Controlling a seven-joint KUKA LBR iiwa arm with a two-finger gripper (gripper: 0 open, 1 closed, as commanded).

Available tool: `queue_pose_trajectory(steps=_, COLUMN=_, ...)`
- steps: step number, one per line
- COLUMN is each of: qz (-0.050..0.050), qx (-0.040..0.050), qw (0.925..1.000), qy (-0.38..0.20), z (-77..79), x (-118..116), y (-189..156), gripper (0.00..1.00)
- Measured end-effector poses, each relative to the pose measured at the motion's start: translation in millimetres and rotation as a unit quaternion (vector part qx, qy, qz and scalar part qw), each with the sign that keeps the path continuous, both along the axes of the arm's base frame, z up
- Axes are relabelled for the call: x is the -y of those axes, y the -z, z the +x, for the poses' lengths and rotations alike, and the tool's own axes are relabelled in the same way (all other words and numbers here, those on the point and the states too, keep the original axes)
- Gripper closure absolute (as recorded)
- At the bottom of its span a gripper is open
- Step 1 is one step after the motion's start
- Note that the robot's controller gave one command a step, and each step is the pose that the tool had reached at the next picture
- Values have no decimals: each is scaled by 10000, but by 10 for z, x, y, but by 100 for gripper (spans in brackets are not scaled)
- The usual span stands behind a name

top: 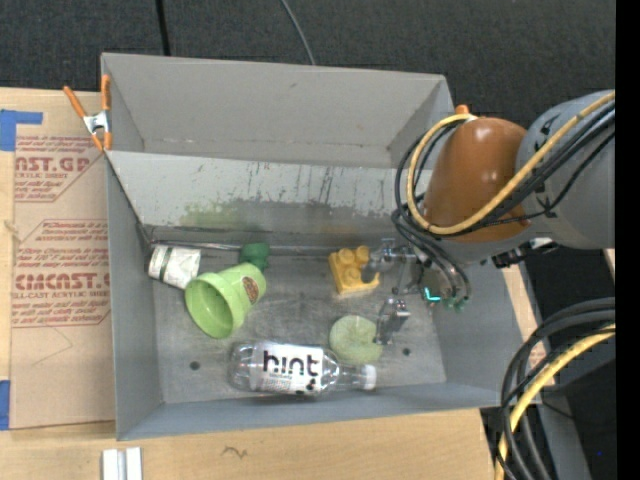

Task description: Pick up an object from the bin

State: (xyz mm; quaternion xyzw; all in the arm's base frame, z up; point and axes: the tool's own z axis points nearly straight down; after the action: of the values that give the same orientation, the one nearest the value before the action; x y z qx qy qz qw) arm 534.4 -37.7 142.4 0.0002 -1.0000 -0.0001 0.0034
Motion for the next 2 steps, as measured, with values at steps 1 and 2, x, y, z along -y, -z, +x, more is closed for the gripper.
queue_pose_trajectory(steps=1, qz=-3, qx=38, qw=10000, qy=-3, z=20, x=0, y=-37, gripper=0)
queue_pose_trajectory(steps=2, qz=-5, qx=68, qw=9996, qy=-261, z=-176, x=24, y=504, gripper=0)
